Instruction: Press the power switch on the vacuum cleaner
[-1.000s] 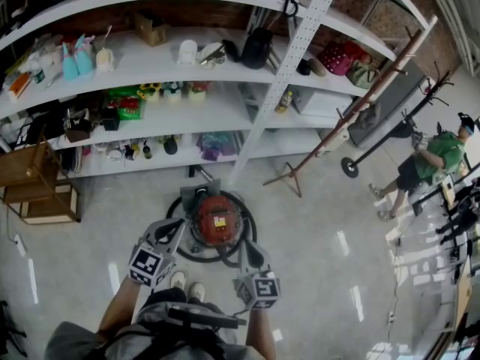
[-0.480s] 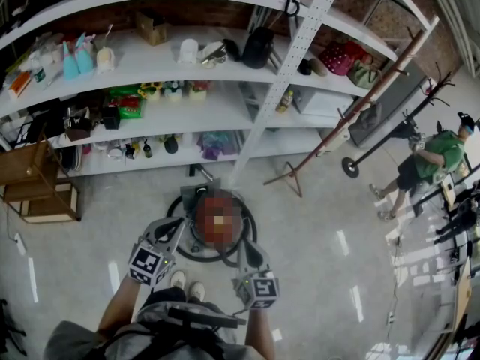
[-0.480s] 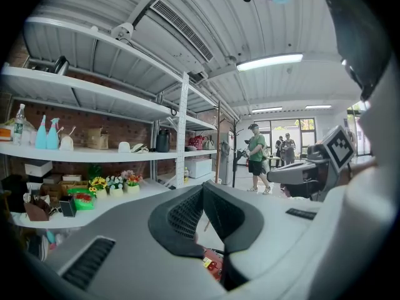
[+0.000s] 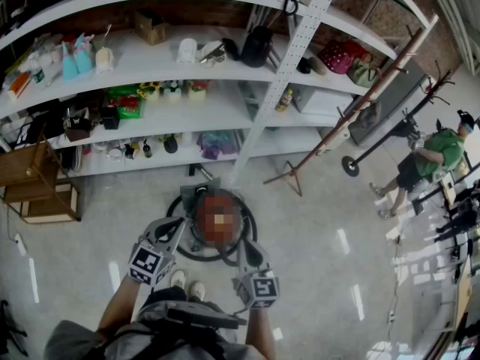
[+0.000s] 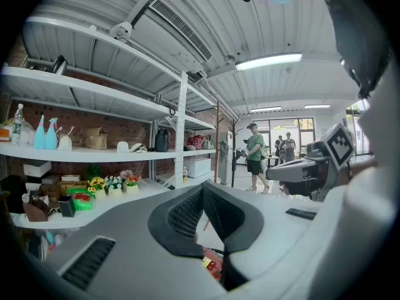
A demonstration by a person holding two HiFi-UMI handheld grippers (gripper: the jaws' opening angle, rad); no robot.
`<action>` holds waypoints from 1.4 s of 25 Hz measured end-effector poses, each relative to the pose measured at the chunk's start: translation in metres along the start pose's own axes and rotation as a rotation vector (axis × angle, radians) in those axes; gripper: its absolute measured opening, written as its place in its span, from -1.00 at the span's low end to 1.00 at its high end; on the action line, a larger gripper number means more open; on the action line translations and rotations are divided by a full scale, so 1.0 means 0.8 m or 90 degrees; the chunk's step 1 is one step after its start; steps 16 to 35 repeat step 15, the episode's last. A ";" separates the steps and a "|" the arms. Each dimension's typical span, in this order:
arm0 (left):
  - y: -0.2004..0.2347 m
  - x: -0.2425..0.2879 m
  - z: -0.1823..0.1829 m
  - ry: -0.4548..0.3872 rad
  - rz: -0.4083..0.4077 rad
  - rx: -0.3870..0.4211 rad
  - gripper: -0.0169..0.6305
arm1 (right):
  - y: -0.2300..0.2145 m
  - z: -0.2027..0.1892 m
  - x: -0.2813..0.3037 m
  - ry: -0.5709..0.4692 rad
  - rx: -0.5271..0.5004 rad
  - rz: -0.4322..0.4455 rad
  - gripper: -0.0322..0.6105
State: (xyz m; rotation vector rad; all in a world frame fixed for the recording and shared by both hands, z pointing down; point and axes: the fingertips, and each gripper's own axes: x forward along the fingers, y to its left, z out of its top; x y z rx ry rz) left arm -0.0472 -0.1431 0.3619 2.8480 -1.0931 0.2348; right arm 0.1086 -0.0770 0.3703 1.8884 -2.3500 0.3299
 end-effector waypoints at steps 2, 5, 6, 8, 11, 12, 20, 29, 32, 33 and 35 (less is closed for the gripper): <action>-0.001 0.000 0.001 0.004 -0.001 -0.004 -0.92 | 0.000 0.001 0.001 0.000 -0.002 0.000 -0.88; -0.001 0.001 -0.001 0.007 -0.002 -0.005 -0.92 | 0.002 -0.001 0.002 0.004 0.002 0.003 -0.88; -0.001 0.002 -0.001 0.008 -0.002 -0.005 -0.92 | 0.003 -0.002 0.003 0.005 0.003 0.005 -0.88; -0.002 0.003 -0.001 0.008 -0.003 -0.006 -0.92 | 0.003 -0.001 0.004 0.003 0.003 0.007 -0.88; -0.003 0.003 -0.002 0.006 -0.003 -0.003 -0.92 | 0.002 -0.001 0.004 0.002 -0.004 0.011 -0.88; -0.004 0.003 -0.003 0.007 -0.002 -0.004 -0.92 | 0.002 -0.001 0.004 0.002 -0.005 0.011 -0.88; -0.006 0.002 -0.006 0.012 -0.002 -0.009 -0.92 | 0.002 -0.004 0.003 0.005 -0.003 0.012 -0.88; -0.006 0.002 -0.006 0.012 -0.002 -0.009 -0.92 | 0.002 -0.004 0.003 0.005 -0.003 0.012 -0.88; -0.006 0.002 -0.006 0.012 -0.002 -0.009 -0.92 | 0.002 -0.004 0.003 0.005 -0.003 0.012 -0.88; -0.006 0.002 -0.006 0.012 -0.002 -0.009 -0.92 | 0.002 -0.004 0.003 0.005 -0.003 0.012 -0.88; -0.006 0.002 -0.006 0.012 -0.002 -0.009 -0.92 | 0.002 -0.004 0.003 0.005 -0.003 0.012 -0.88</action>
